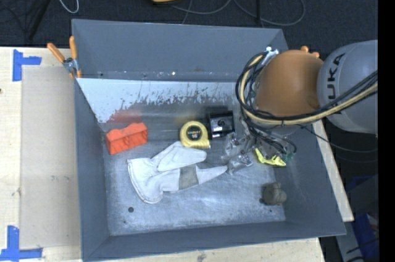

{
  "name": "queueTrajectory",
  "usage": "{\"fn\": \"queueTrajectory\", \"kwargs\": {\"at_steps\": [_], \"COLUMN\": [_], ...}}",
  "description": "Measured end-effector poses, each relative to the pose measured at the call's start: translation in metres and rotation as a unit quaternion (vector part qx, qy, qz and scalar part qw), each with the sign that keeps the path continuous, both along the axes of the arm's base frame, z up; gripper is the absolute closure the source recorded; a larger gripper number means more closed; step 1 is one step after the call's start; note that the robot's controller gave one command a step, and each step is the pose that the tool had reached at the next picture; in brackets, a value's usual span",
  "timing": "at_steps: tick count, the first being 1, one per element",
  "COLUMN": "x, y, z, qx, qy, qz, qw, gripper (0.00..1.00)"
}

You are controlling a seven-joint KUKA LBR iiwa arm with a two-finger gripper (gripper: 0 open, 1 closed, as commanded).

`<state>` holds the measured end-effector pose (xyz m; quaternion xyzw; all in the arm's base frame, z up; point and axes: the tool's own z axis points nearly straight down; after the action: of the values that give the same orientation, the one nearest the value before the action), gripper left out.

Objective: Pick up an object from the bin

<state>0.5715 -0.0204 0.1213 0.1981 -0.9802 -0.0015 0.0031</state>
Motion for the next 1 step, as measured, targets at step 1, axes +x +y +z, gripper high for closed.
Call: {"fn": "queueTrajectory", "kwargs": {"at_steps": [1], "x": [0.0026], "y": [-0.0003], "z": [0.0508], "qx": [0.000], "qy": [-0.0043], "qz": [-0.001], "qw": [1.0000], "gripper": [1.00]}}
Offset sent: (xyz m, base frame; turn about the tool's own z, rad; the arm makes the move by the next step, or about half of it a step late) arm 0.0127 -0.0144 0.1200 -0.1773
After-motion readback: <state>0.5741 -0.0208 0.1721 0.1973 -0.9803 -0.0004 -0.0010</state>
